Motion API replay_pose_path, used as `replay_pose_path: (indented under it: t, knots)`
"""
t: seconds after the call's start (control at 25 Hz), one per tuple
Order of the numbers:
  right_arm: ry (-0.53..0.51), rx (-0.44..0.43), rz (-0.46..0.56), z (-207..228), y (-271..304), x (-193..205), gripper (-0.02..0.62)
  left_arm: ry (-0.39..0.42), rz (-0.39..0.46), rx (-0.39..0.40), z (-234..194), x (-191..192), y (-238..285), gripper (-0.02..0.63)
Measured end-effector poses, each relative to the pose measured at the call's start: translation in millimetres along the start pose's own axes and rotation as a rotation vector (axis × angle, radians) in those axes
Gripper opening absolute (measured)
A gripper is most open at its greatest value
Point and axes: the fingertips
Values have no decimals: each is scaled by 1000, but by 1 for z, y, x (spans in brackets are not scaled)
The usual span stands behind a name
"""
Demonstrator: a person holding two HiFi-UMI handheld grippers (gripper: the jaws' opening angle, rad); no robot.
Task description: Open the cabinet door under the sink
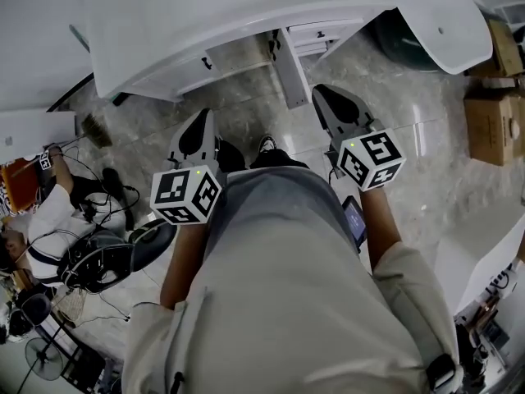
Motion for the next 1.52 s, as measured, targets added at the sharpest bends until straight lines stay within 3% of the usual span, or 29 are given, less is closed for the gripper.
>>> replay_pose_path:
  t: [0.48,0.64,1.52]
  knots:
    - [-57,1,15,-23,-27,-20,12,39,104,-41,4,-26,-30,-2]
    - [-92,-2,10,-30,-34,-24,12,32,104,-38,7,-27,-34,-2]
    - [-69,-62,-6,-34,-45,-19,11,14,76,-62,13,-11,-38,-2]
Point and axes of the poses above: the fingertips, and each gripper's own axes: y forward along the fingers, z to its right, x out of its underside
